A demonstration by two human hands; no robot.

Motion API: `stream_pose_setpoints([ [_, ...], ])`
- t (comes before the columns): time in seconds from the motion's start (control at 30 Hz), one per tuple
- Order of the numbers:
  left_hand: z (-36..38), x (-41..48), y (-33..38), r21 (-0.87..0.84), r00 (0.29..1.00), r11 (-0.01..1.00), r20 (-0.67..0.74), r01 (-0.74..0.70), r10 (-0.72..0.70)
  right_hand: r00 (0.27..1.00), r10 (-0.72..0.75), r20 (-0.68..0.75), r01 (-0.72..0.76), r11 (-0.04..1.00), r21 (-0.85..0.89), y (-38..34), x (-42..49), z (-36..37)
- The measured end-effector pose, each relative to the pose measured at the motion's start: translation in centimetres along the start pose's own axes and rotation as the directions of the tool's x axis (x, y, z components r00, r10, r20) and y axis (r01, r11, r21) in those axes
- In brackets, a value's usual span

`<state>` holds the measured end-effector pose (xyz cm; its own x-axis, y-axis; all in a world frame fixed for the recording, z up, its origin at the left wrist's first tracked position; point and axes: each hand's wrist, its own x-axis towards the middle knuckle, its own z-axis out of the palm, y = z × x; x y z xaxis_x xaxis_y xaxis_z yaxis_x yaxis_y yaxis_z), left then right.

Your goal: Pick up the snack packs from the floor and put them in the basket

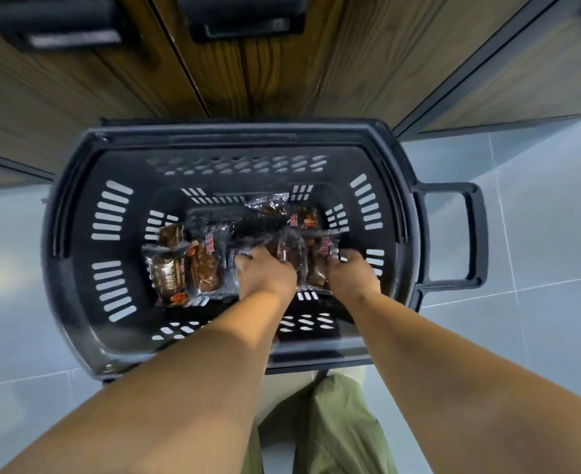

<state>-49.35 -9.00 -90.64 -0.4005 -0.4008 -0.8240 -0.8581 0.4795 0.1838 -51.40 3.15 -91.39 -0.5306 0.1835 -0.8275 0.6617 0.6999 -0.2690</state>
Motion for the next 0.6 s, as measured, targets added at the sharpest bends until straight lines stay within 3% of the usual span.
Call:
stream_pose_setpoints([
  [0.17, -4.2, -3.6, 1.3, -0.016, 0.996, 0.996, -0.028, -0.083, 0.082, 0.995, -0.073, -0.068, 0.073, 0.997, 0.003, -2.8, -4.8, -3.2],
  [0.37, -11.0, -12.3, 3.2, -0.092, 0.954, 0.962, -0.184, -0.258, 0.238, 0.960, -0.235, -0.151, 0.242, 0.970, 0.032, -6.8, -13.2, -7.7],
  [0.47, -15.0, -17.0, 3.8, -0.072, 0.927, 0.945, -0.235, -0.318, 0.294, 0.928, -0.328, -0.179, 0.324, 0.945, -0.053, -8.7, -18.3, -10.3],
  [0.6, -19.3, -24.0, 3.8, -0.070, 0.920, 0.953, -0.292, -0.294, 0.263, 0.864, -0.486, -0.132, 0.445, 0.860, -0.252, -9.5, -25.9, -13.2],
])
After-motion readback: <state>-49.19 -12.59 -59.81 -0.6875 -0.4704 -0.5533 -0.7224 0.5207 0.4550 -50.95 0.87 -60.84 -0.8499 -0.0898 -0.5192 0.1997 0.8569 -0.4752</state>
